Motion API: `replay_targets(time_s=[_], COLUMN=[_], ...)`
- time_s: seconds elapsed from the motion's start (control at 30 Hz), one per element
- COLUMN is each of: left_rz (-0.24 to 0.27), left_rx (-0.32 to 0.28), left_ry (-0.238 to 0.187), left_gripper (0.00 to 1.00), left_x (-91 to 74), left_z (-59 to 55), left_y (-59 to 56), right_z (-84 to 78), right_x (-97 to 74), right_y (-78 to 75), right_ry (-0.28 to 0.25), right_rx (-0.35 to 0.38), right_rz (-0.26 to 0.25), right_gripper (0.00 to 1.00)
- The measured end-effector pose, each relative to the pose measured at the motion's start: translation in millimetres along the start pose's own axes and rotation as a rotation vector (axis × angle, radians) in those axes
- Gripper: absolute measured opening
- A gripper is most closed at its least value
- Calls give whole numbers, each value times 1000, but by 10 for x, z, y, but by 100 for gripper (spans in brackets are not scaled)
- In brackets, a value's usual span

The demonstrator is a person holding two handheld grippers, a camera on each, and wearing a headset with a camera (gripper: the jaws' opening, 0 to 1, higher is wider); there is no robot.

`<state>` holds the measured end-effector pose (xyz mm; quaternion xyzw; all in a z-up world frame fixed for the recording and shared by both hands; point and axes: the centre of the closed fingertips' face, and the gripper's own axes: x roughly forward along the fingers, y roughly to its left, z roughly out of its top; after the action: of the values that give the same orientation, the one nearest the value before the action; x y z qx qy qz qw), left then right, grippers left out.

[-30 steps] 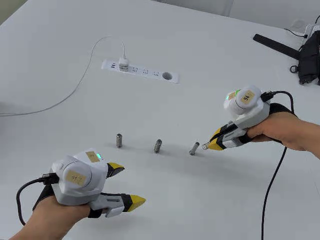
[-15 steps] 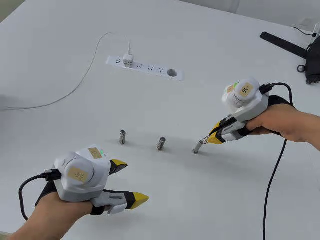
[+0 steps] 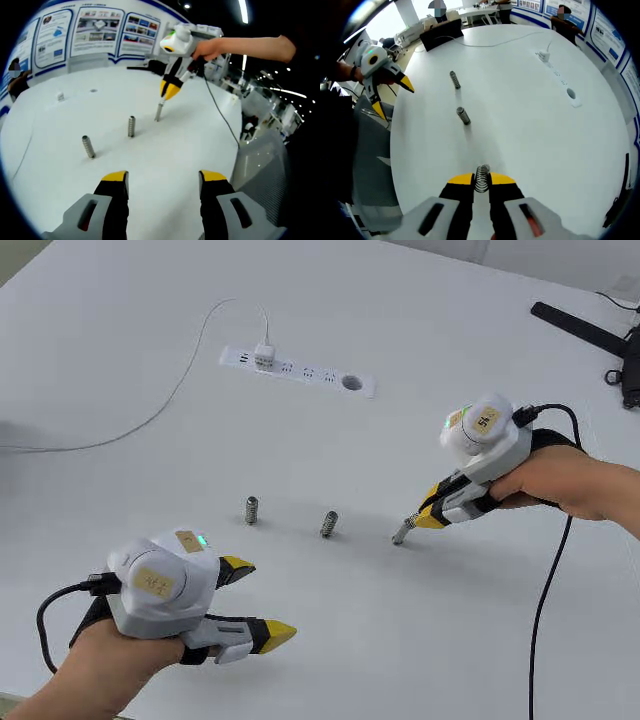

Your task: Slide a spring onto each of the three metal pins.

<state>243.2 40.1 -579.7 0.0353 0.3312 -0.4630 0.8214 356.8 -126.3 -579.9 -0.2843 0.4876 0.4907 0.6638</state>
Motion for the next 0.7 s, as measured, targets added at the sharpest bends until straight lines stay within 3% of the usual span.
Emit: replay_targets(time_s=[0.7], left_rz=[-1], left_rx=[-9], left_ry=[-3], left_gripper=[58], left_x=[2], left_z=[-25], left_y=[0], right_z=[27], right_x=[127], right_y=[-34], right_ry=[24], right_rx=[-15], right_rz=[0], right_gripper=[13])
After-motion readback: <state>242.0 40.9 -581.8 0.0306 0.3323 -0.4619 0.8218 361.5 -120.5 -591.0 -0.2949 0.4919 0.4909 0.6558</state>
